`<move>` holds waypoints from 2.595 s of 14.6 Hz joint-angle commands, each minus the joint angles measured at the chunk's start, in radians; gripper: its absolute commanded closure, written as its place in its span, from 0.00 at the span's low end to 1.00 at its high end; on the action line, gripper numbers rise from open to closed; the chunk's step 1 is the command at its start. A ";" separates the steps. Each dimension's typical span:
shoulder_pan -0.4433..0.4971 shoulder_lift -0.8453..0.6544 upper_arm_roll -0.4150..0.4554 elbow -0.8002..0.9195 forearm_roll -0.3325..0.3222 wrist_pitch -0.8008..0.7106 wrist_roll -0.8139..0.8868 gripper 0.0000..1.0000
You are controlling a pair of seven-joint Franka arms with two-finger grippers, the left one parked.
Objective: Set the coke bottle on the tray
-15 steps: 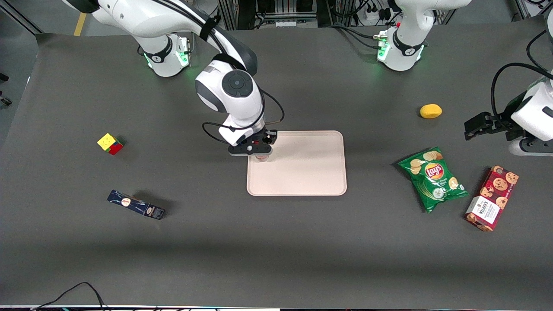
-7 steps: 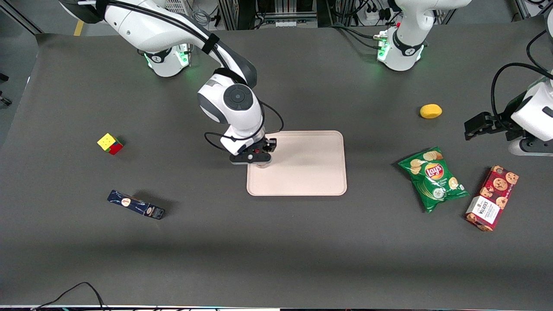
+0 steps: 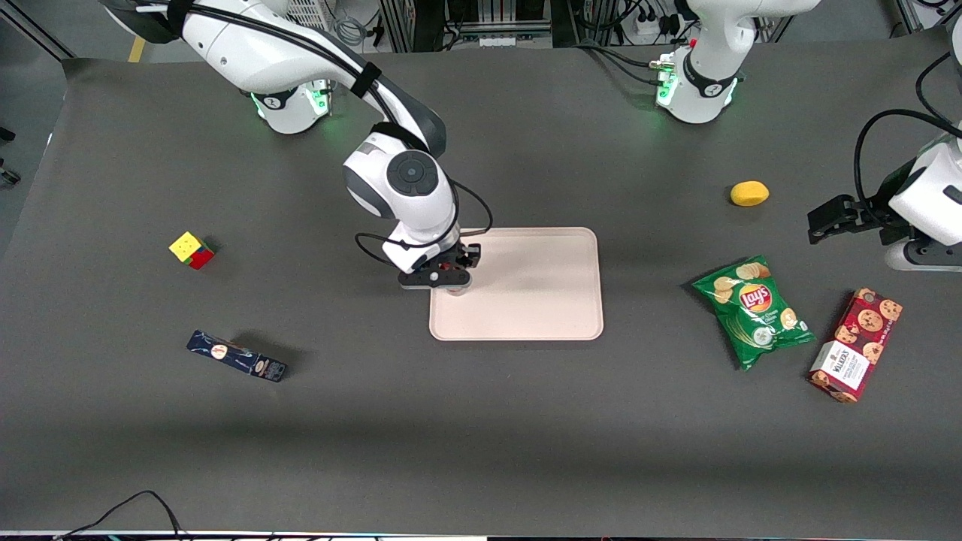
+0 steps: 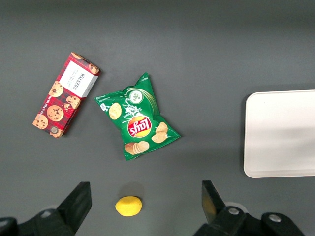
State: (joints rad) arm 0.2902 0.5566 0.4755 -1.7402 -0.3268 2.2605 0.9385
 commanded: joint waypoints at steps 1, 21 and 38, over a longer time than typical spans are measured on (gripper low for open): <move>0.000 0.008 0.002 0.017 -0.026 0.007 0.023 0.00; -0.036 -0.327 -0.117 0.354 0.164 -0.610 -0.539 0.00; -0.308 -0.586 -0.397 0.119 0.313 -0.545 -0.652 0.00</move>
State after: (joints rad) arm -0.0069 -0.0070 0.1092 -1.6315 -0.0723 1.7665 0.3029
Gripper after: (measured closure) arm 0.000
